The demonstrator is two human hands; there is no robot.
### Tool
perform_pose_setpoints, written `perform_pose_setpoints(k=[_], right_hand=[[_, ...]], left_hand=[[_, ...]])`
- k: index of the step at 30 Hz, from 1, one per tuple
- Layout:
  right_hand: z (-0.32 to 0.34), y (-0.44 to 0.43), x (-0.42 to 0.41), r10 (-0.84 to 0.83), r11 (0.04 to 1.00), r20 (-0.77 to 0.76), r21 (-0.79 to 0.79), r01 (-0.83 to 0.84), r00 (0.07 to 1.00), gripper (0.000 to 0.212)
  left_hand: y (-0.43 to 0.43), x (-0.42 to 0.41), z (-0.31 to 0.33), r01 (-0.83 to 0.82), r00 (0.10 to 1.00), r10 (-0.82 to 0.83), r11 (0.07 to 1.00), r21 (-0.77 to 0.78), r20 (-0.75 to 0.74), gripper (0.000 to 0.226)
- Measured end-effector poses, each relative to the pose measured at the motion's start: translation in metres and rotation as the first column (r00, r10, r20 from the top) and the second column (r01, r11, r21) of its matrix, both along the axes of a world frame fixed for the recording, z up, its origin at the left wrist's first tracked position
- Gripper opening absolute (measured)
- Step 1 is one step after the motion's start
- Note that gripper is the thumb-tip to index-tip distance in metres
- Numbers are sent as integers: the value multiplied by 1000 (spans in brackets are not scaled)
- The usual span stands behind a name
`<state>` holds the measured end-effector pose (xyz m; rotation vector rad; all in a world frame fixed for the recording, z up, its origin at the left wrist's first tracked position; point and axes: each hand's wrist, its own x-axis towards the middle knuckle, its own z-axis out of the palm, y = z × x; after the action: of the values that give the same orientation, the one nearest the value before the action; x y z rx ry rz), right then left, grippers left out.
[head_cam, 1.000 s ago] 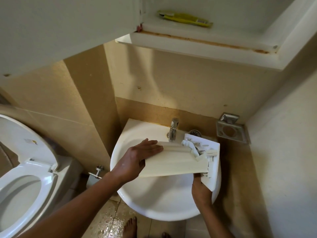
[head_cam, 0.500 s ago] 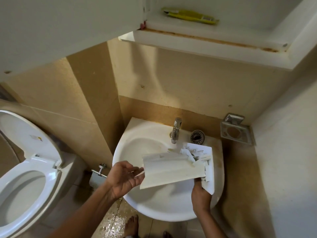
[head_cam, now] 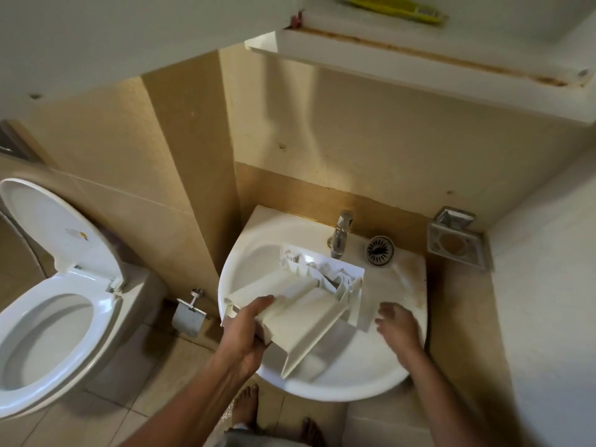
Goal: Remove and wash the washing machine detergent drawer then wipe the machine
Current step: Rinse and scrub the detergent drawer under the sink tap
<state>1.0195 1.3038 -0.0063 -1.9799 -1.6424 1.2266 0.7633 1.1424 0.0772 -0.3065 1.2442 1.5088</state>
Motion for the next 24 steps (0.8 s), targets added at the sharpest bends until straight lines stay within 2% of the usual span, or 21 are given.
perform_pose_setpoints(k=[2,4,6,7,9,11,13,15,18,22,24], right_hand=[[34,23,-23,-47,992,28,118,44,998,19],[72,45,-57,7,965,47,263,-19,999,13],[108,66,-96,104,939,53,323,-116,993,35],[122,77,-117,151,940,87,296,-170,985,44],[140,96,-150,265,933,259,176,-315,929,48],[143,111,-170,355,897,424,97,-431,833,39],[143,117,-177,402,854,577,43,-518,711,20],[143,121,-175,445,785,685,11,-619,577,16],[149,125,-168,488,705,732,-10,-709,475,17],[146,125,-167,495,674,756,-24,-738,428,16],[145,122,-169,485,630,796,-33,-776,361,19]], left_hand=[[-3,13,-4,-28,999,28,1000,-9,-24,44],[-2,28,-8,-63,997,60,996,-59,-56,44],[1,40,-14,-83,994,79,995,-56,-80,46],[3,46,-14,-86,992,80,995,-55,-97,45],[8,57,-14,-83,988,74,995,-63,-134,43],[15,67,-14,-111,983,99,992,-65,-157,42],[24,73,-13,-152,976,135,985,-85,-172,39],[31,77,-11,-174,973,157,981,-90,-171,36],[39,81,-8,-173,973,155,980,-94,-171,26],[41,85,-4,-161,977,146,983,-89,-156,32],[41,88,-2,-138,981,123,987,-87,-153,33]])
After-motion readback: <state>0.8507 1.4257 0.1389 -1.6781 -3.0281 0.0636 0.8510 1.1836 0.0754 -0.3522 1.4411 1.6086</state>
